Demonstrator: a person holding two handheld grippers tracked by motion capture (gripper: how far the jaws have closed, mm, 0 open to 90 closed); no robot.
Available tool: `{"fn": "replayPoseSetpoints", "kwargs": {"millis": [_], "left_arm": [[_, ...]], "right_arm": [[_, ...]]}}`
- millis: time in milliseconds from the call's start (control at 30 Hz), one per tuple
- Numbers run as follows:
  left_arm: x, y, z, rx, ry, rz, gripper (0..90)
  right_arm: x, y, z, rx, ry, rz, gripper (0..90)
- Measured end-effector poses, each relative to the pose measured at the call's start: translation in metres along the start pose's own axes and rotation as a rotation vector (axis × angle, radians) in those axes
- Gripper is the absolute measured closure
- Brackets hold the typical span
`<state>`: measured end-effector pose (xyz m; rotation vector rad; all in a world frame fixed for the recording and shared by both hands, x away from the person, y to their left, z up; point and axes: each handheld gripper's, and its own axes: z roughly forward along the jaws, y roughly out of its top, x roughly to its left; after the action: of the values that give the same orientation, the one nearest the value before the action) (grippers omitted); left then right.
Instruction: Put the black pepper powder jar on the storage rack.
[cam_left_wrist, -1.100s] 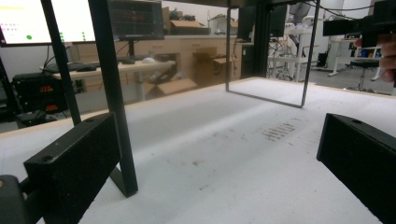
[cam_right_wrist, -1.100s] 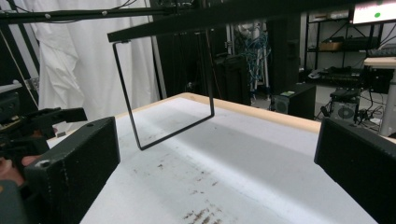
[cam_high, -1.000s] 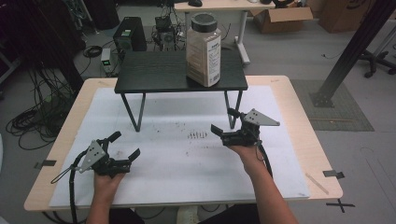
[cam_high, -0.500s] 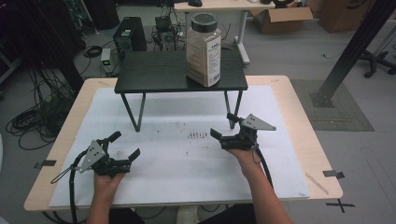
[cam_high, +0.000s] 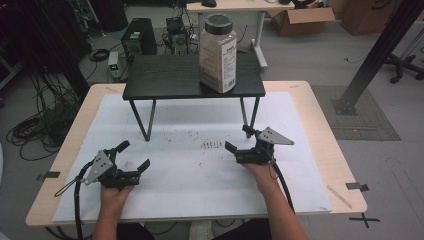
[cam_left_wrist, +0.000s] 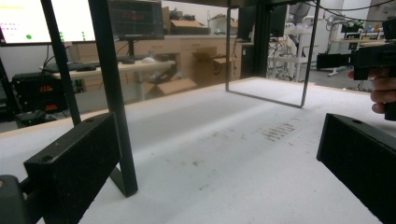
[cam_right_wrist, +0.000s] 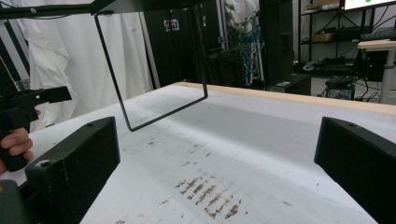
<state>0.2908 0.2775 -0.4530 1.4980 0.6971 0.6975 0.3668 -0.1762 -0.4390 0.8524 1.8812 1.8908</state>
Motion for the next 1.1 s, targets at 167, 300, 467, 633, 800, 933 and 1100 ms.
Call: {"fn": "replayPoseSetpoints", "kwargs": {"millis": [167,300,467,633,800,933,1100], "left_arm": [[0.000,0.000,0.000,0.001,0.000,0.000,0.2],[0.000,0.000,0.000,0.001,0.000,0.001,0.2],[0.000,0.000,0.000,0.003,0.000,0.001,0.2],[0.000,0.000,0.000,0.002,0.000,0.001,0.2],[0.000,0.000,0.000,0.001,0.000,0.003,0.2],[0.000,0.000,0.000,0.000,0.000,0.000,0.2],[0.000,0.000,0.000,0.000,0.000,0.003,0.2]], "right_arm": [[0.003,-0.005,-0.003,-0.033,0.006,-0.023,0.0],[0.005,-0.010,-0.003,-0.035,0.012,-0.032,0.0],[0.006,-0.015,-0.004,-0.045,0.015,-0.045,0.0],[0.009,-0.017,-0.006,-0.061,0.022,-0.079,0.0],[0.015,-0.019,-0.007,-0.070,0.027,-0.141,0.0],[0.018,-0.020,-0.007,-0.075,0.026,-0.166,0.0],[0.018,-0.020,-0.007,-0.074,0.025,-0.167,0.0]]}}
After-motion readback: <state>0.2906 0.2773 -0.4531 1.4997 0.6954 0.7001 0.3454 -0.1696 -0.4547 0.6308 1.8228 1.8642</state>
